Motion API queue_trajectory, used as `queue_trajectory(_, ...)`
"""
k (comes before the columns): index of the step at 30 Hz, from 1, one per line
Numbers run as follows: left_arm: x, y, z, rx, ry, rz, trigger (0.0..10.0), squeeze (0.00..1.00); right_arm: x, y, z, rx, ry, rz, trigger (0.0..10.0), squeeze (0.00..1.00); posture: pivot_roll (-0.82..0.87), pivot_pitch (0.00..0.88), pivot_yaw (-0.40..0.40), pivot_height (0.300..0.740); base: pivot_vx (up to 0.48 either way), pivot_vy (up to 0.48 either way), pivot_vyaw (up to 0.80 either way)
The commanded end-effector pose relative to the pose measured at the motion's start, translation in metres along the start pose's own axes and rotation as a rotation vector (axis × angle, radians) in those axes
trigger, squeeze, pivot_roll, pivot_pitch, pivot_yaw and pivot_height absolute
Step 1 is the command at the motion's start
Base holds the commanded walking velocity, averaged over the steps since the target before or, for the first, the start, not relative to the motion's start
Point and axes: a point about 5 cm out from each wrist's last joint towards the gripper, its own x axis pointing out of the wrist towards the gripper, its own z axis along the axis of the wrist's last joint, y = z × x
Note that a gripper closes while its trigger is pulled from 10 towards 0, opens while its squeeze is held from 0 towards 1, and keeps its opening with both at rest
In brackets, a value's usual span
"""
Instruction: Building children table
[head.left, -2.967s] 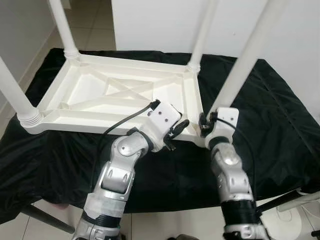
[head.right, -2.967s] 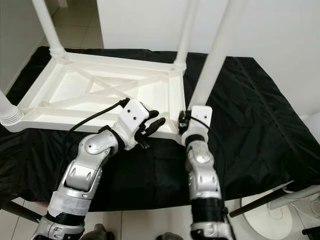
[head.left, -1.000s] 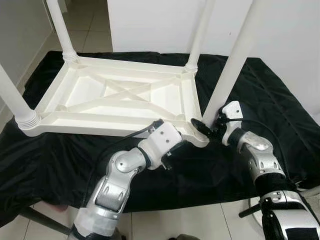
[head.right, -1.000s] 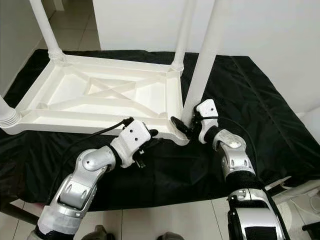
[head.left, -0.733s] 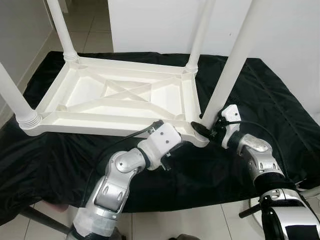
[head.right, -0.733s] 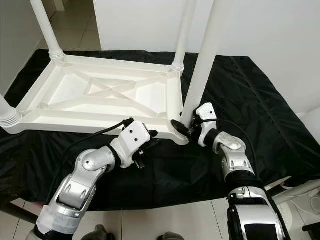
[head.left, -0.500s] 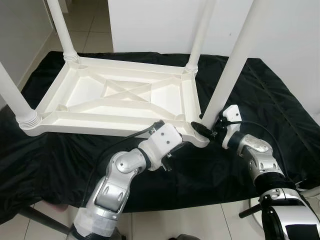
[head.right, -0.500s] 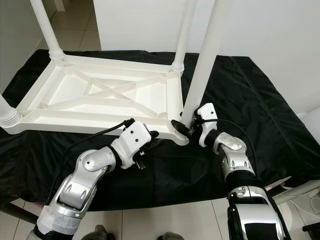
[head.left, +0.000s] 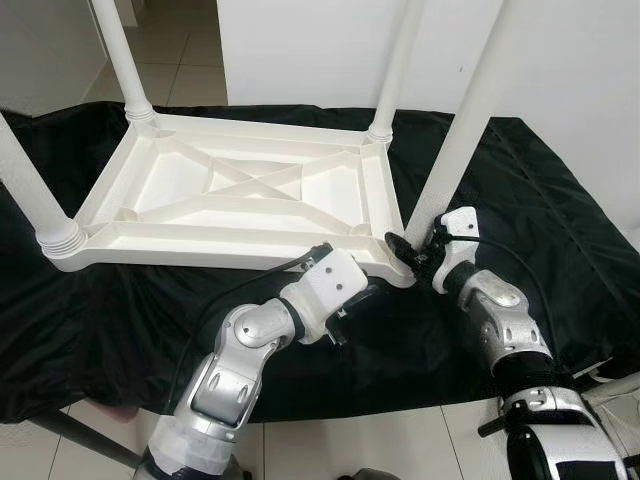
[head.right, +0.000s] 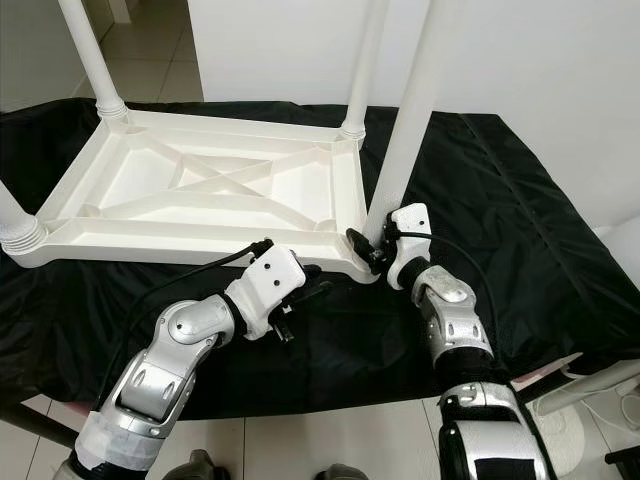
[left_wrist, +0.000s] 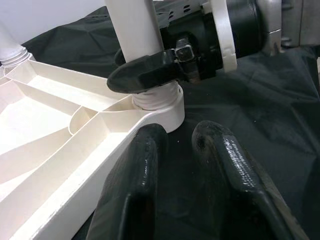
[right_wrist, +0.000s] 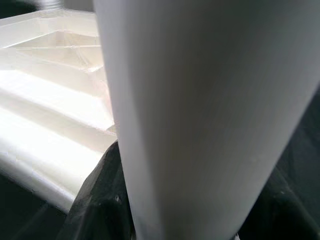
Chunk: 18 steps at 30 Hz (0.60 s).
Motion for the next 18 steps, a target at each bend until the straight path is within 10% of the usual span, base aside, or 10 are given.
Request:
queue_trajectory(1, -0.001, 0.001, 0.002, 0.002, -0.005, 0.043, 10.0, 0.0, -0.002, 0.0, -0.003, 0.042, 0.023, -0.11, 10.0, 0.0, -0.02, 0.0, -0.05, 0.74, 0.0, 0.0, 0.0)
queue_trajectory(5, 0.0, 0.001, 0.002, -0.001, -0.006, 0.046, 10.0, 0.0, -0.012, 0.021, -0.01, 0.103, 0.045, -0.341, 10.0, 0.0, -0.02, 0.0, -0.053, 0.74, 0.0, 0.0, 0.0)
queue_trajectory(18, 0.001, 0.003, 0.003, -0.005, -0.011, 0.047, 10.0, 0.0, -0.025, 0.059, -0.008, 0.127, 0.043, -0.507, 10.0, 0.0, -0.03, 0.0, -0.044, 0.74, 0.0, 0.0, 0.0)
